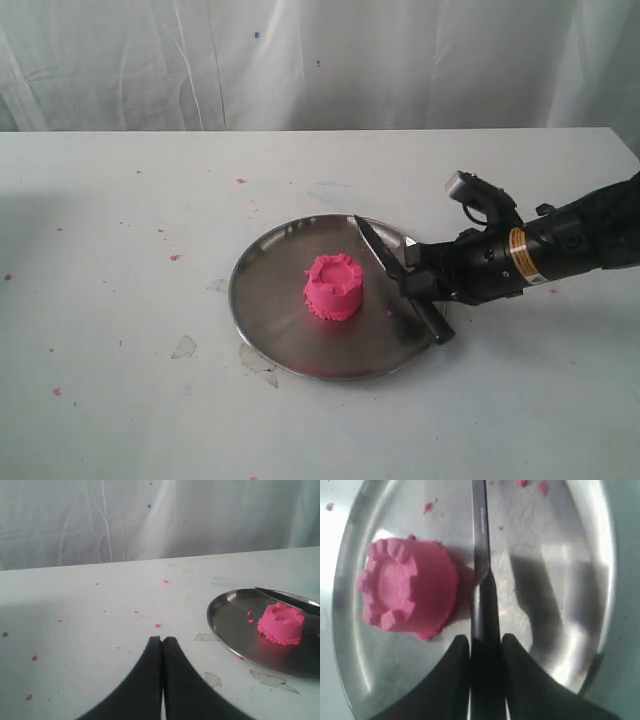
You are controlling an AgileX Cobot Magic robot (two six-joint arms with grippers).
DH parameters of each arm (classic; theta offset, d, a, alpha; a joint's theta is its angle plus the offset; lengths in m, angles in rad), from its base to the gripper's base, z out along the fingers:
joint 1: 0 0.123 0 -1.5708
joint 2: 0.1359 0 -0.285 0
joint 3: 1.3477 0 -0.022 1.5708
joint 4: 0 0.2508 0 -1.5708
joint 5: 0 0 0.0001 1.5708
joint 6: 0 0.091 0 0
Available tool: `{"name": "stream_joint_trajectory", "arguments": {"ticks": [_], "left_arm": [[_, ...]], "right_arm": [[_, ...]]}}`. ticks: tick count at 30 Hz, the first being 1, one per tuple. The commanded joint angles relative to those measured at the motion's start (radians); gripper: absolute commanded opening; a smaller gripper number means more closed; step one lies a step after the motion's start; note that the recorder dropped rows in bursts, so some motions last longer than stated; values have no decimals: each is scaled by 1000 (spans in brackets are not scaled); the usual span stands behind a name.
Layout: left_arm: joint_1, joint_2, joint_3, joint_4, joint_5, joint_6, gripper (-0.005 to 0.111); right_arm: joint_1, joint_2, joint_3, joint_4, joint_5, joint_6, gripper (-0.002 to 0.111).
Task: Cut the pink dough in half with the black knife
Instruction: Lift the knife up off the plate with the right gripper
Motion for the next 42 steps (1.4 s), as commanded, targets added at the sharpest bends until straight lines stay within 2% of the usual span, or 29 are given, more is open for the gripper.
{"name": "stream_joint_trajectory", "arguments": {"ticks": [1,9,11,16,20,36,39,42], "left_arm": [[-6,-1,3,-3,4,-3,0],[-6,-1,3,-3,4,-3,0],[-6,-1,3,-3,4,-3,0],[-6,-1,3,-3,4,-3,0],[-6,-1,3,-3,4,-3,0],[-6,-1,3,-3,4,-3,0],[-6,-1,3,-3,4,-3,0],[-6,-1,3,-3,4,-3,0]], "right_arm": [[1,-96,-2,-3,24,-58,0],[20,-279,-2,-3,-44,-170,0],[33,-318,6,-3,5,-219,0],[68,-419,21,-3,262,-395,0],[71,-479,21,-3,360,-401,0],[71,-542,85,-3,343,-374,0],[71,-544,129,-3,383,-402,0],[71,-538,196,215,528,-639,0]]}}
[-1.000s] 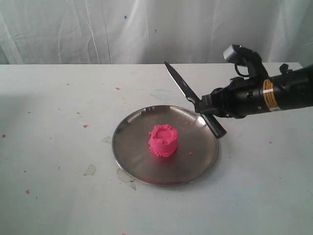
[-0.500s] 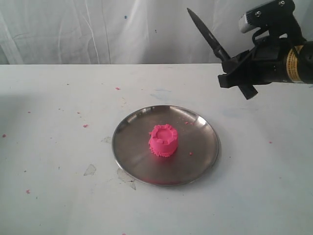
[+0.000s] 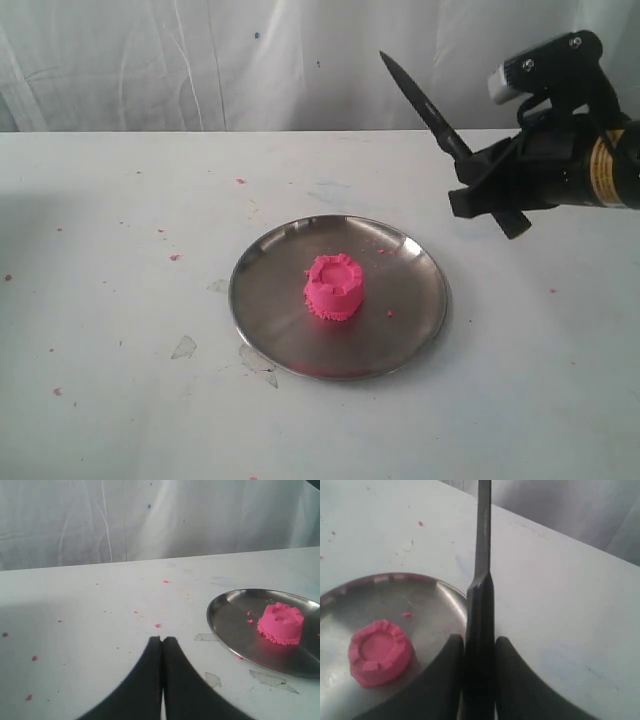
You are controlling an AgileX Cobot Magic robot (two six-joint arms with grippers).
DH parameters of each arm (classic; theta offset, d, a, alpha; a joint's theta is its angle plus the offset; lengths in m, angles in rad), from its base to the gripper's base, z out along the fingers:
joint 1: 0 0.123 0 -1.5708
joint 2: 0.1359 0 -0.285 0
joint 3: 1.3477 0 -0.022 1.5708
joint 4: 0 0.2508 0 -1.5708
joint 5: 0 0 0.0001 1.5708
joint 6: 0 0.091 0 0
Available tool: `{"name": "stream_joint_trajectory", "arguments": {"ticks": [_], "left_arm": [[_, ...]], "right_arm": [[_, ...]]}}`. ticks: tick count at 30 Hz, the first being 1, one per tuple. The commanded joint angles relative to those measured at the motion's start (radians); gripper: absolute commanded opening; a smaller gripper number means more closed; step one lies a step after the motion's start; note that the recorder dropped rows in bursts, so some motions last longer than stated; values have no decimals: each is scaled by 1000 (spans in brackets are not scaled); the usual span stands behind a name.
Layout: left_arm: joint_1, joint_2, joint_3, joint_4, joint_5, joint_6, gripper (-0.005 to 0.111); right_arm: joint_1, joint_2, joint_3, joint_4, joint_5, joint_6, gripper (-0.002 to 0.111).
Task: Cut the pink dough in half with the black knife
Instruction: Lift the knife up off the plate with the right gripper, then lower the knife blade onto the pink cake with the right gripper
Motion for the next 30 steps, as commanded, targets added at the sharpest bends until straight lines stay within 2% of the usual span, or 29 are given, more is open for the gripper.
{"name": "stream_joint_trajectory", "arguments": {"ticks": [1,5,9,11,13,20,30], "left_arm": [[-6,-1,3,-3,4,-3,0],[-6,-1,3,-3,4,-3,0],[-6,-1,3,-3,4,-3,0],[-6,-1,3,-3,4,-3,0],[-6,-1,3,-3,4,-3,0],[-6,-1,3,-3,4,-3,0],[-6,-1,3,-3,4,-3,0]], "right_arm": [[0,-2,94,328,197,-350,0],[45,-42,143,845,319,-780,0],[189,-95,128,1364,539,-1341,0],[267,-100,121,1542,607,-1517,0],[314,-100,119,1601,638,-1563,0],[429,-83,80,1605,683,-1563,0],[442,-4,67,1605,637,-1563,0]]}}
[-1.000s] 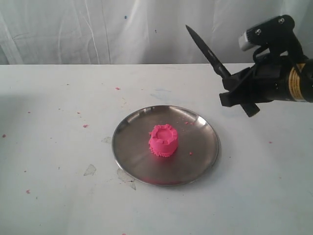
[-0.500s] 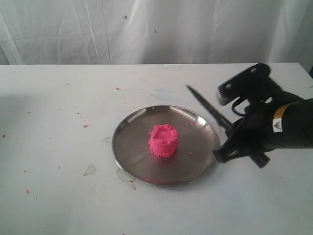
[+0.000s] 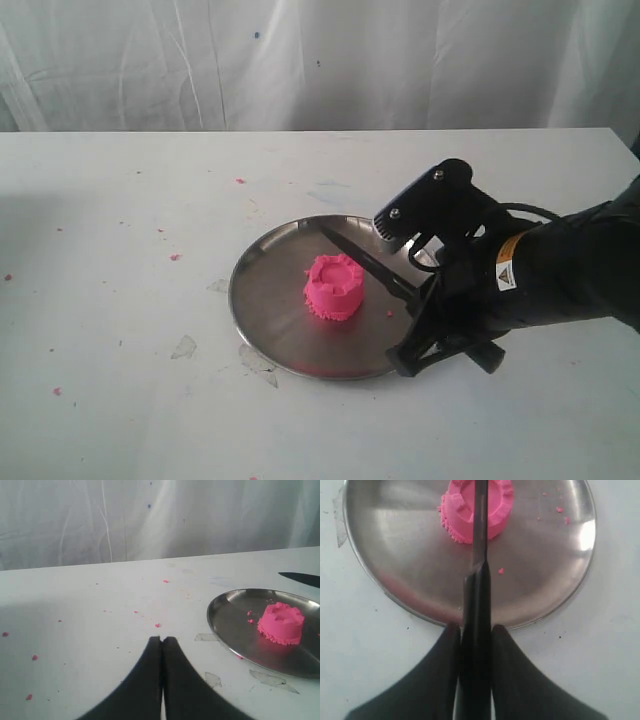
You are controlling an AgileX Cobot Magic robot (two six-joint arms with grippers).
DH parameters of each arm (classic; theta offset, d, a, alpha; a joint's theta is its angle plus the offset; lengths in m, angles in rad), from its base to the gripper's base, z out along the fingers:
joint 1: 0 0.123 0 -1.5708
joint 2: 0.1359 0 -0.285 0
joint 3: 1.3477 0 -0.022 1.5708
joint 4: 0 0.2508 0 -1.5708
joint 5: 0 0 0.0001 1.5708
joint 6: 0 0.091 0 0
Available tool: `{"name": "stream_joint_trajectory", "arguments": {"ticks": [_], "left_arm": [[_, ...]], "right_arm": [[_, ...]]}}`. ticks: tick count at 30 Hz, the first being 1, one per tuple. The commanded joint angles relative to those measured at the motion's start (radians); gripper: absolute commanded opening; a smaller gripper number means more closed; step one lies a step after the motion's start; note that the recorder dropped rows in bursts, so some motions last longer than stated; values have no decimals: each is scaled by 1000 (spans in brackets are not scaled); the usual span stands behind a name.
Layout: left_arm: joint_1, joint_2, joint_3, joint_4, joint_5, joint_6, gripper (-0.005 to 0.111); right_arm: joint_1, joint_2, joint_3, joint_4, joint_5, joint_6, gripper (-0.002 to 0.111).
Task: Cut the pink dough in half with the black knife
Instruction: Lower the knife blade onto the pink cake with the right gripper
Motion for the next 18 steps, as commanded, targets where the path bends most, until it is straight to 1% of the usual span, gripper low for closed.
{"name": "stream_joint_trajectory", "arguments": {"ticks": [1,18], "left_arm": [[-6,-1,3,-3,4,-3,0],[-6,-1,3,-3,-6,-3,0]], "right_arm": [[4,38,-10,2,-59,-11,0],[4,116,-66,2,-77,-11,0]]}}
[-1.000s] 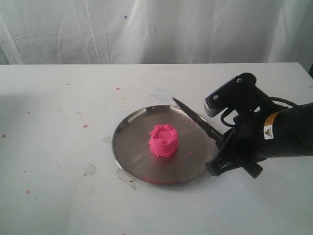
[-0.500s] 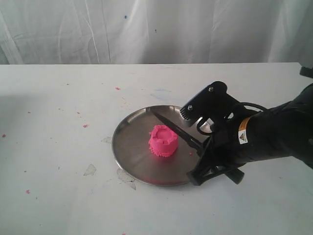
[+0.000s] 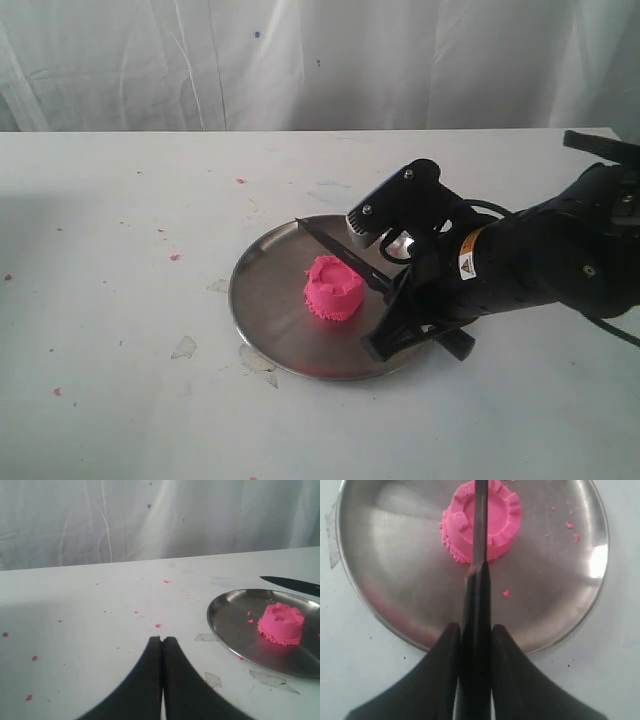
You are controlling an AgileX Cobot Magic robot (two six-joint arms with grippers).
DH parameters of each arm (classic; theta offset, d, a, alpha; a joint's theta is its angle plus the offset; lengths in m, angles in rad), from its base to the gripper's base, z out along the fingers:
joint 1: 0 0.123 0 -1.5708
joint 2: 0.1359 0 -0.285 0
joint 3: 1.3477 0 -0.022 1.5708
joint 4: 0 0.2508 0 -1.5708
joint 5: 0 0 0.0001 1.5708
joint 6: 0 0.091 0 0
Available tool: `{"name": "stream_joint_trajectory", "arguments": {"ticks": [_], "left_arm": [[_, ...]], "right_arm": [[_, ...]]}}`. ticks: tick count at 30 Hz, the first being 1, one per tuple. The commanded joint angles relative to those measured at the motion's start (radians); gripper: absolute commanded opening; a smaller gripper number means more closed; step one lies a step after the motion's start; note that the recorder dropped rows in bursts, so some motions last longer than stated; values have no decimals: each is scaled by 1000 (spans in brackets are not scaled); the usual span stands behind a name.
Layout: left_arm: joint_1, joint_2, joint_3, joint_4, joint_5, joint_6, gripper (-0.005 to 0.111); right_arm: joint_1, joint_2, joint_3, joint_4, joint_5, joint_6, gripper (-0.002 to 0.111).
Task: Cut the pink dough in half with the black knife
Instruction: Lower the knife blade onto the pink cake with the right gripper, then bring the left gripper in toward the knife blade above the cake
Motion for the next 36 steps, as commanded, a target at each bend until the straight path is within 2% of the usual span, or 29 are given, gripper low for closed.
{"name": "stream_joint_trajectory", "arguments": {"ticks": [1,4,7,11,14,16,18,21,22,23,24,25,26,28,31,32,33,36], "left_arm": [[-6,-1,3,-3,-9,-3,0],[-6,-1,3,-5,-56,-19,0],[-6,-1,3,-35,-119,-125,0],[-6,-1,3,-22,-138,-465,0],[-12,-1,-37,173,-89,-635,0],[-33,-1,-112,360,-3,-802,0],[-72,22,-224,465,85,-917,0],[-149,146,-339,463,133,-877,0],[-201,226,-392,463,110,-837,0],[-222,259,-416,463,99,-828,0],[-280,342,-465,465,83,-785,0],[-305,374,-485,467,83,-760,0],[-365,452,-528,467,102,-707,0],[-414,564,-581,477,207,-671,0],[-415,682,-616,412,378,-656,0],[-415,709,-625,345,443,-622,0],[-415,722,-629,274,486,-562,0],[-415,733,-627,-67,555,-220,0]], "right_arm": [[1,7,-11,2,-16,-11,0],[1,7,-13,2,-16,-11,0],[1,7,-21,2,-16,-11,0],[1,7,-21,2,-25,-11,0],[1,13,-21,2,-27,-11,0],[1,20,-21,2,-22,-11,0],[1,29,-21,2,-18,-11,0],[1,31,-21,2,-23,-11,0],[1,31,-21,2,-23,-11,0],[1,31,-21,2,-25,-11,0],[1,31,-21,2,-25,-11,0],[1,31,-21,2,-25,-11,0],[1,31,-21,2,-25,-11,0],[1,31,-21,2,-25,-11,0],[1,31,-21,2,-25,-11,0],[1,31,-21,2,-22,-11,0],[1,31,-21,2,-22,-11,0],[1,31,-21,2,-24,-11,0]]}}
